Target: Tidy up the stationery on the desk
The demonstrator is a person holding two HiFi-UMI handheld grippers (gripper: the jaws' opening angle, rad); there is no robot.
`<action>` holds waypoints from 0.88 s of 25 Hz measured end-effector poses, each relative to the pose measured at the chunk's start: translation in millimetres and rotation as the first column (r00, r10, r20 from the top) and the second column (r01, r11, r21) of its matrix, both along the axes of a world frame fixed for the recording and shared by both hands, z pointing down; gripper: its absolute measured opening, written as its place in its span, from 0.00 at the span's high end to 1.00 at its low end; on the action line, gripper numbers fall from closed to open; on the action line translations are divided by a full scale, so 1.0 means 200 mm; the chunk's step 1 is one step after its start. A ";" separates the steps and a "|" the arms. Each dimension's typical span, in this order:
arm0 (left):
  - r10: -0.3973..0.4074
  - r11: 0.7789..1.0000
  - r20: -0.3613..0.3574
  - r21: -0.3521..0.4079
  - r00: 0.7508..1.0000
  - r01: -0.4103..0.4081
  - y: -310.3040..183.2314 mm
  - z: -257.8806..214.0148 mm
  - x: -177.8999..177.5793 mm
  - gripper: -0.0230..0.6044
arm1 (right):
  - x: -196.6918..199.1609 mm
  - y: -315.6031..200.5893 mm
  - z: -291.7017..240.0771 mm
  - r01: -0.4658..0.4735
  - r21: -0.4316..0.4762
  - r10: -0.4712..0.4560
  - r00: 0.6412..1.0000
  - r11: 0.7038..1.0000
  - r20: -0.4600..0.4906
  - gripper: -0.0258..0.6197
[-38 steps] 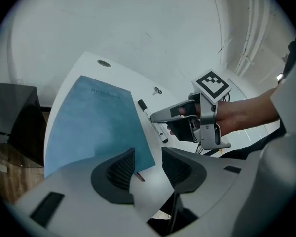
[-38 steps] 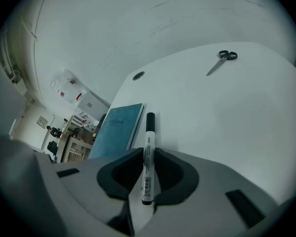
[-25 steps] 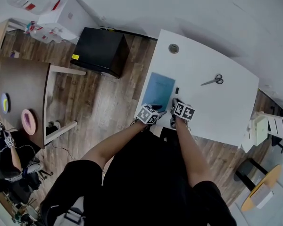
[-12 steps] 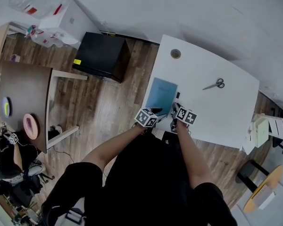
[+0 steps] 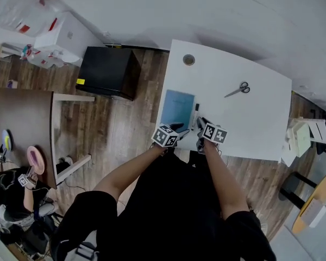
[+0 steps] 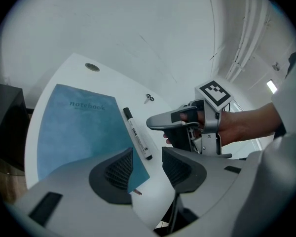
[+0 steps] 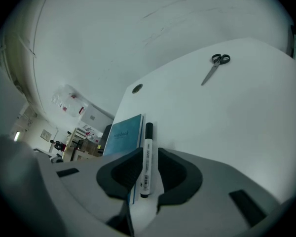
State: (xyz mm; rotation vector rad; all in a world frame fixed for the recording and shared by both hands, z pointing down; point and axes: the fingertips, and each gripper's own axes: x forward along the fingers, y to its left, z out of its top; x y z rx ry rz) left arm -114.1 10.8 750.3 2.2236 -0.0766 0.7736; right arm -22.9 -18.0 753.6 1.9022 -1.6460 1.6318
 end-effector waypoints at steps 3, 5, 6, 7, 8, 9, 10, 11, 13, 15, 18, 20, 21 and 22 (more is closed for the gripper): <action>-0.012 1.000 0.009 0.009 1.000 0.012 0.01 -0.02 0.11 0.67 | 0.14 0.04 -0.07 0.022 0.035 -0.021 0.999 0.999 -0.031 0.82; -0.021 1.000 0.022 0.011 1.000 0.021 0.03 -0.03 0.21 0.67 | 0.26 0.08 -0.11 0.044 0.051 -0.041 0.998 0.998 -0.051 0.82; -0.028 1.000 0.028 0.011 0.999 0.028 0.03 -0.03 0.26 0.67 | 0.32 0.08 -0.12 0.063 0.057 -0.059 0.996 0.996 -0.064 0.82; -0.036 0.999 0.034 0.007 0.999 0.036 0.02 -0.03 0.32 0.67 | 0.39 0.08 -0.13 0.085 0.061 -0.080 0.993 0.994 -0.081 0.82; -0.043 0.999 0.041 0.001 0.998 0.043 0.02 -0.04 0.37 0.67 | 0.45 0.08 -0.14 0.107 0.064 -0.101 0.990 0.992 -0.097 0.82; -0.049 0.999 0.048 -0.004 0.998 0.049 0.03 -0.04 0.41 0.67 | 0.51 0.09 -0.14 0.126 0.065 -0.119 0.987 0.990 -0.110 0.82; -0.054 0.998 0.053 -0.006 0.997 0.055 0.04 -0.05 0.46 0.67 | 0.57 0.10 -0.14 0.140 0.065 -0.132 0.984 0.988 -0.117 0.82; -0.060 0.998 0.057 -0.003 0.997 0.060 0.04 -0.05 0.51 0.67 | 0.63 0.11 -0.14 0.150 0.066 -0.141 0.983 0.986 -0.121 0.82; -0.076 0.997 0.066 0.012 0.995 0.075 0.02 -0.06 0.62 0.67 | 0.77 0.10 -0.14 0.162 0.071 -0.152 0.980 0.984 -0.129 0.82; -0.096 0.995 0.074 0.025 0.993 0.094 -0.01 -0.06 0.74 0.67 | 0.93 0.09 -0.12 0.171 0.080 -0.159 0.978 0.982 -0.138 0.82; -0.107 0.994 0.092 0.044 0.990 0.103 -0.06 -0.04 0.91 0.67 | 1.16 0.04 -0.10 0.184 0.085 -0.171 0.974 0.979 -0.147 0.82; -0.096 0.995 0.113 0.048 0.989 0.091 -0.09 -0.01 1.01 0.67 | 1.31 0.00 -0.07 0.186 0.074 -0.173 0.973 0.980 -0.155 0.82; -0.091 0.995 0.121 0.048 0.988 0.086 -0.11 0.01 1.06 0.67 | 1.38 -0.01 -0.06 0.183 0.069 -0.170 0.973 0.981 -0.159 0.82; -0.088 0.995 0.128 0.050 0.988 0.082 -0.12 0.01 1.11 0.67 | 1.45 -0.04 -0.06 0.181 0.069 -0.168 0.972 0.981 -0.163 0.82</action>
